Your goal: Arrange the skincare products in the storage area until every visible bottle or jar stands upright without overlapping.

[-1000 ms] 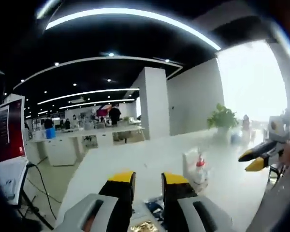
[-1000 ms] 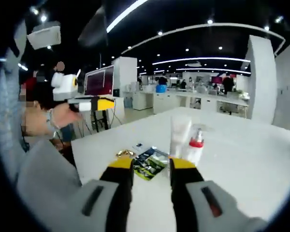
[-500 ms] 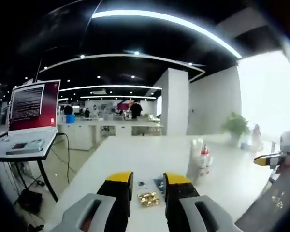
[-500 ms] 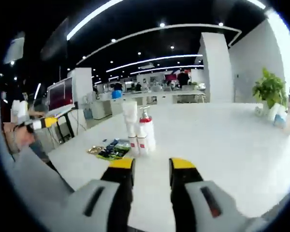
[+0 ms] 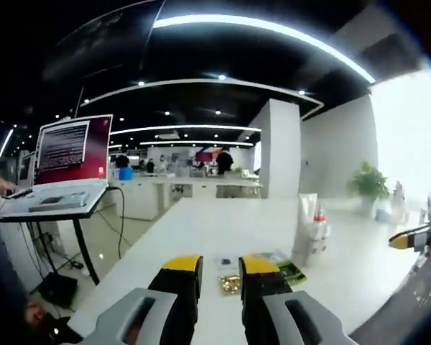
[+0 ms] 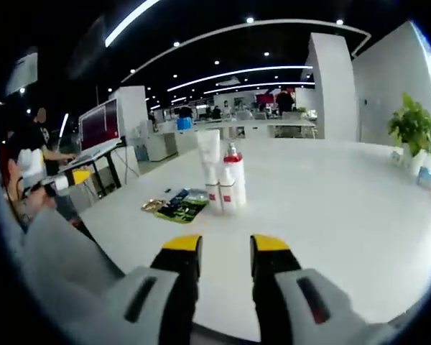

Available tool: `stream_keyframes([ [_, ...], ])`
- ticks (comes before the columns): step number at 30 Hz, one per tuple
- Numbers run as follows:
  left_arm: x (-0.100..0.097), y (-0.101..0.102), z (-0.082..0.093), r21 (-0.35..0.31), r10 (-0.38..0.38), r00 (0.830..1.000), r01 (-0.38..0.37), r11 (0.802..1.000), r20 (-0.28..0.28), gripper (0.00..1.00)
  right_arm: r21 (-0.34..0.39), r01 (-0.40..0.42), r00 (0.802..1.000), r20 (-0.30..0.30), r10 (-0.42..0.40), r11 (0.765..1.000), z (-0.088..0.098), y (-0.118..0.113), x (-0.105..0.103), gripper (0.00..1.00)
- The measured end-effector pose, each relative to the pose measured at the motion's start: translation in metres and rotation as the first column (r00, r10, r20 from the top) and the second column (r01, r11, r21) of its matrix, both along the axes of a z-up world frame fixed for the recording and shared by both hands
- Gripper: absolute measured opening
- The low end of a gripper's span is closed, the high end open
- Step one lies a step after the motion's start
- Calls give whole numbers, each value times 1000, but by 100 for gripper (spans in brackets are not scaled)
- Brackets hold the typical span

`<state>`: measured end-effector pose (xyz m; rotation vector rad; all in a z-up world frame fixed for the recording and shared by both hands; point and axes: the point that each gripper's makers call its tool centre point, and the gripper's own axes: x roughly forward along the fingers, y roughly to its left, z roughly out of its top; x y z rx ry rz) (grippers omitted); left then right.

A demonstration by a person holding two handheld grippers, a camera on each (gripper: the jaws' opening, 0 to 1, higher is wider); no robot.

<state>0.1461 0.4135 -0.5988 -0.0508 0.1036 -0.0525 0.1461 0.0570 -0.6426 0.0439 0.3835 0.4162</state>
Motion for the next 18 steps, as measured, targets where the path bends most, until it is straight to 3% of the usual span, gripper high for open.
stream_keyframes([
  [3,-2,0,3,-5,6,1000,-6,1000,19,22,1,-4,1000,-13,4,1000,-2,-1,-1,29],
  [18,-3,-2,-1,45,9,1000,-9,999,-1,21,-23,-12,999,-51,11,1000,-12,-2,-4,28],
])
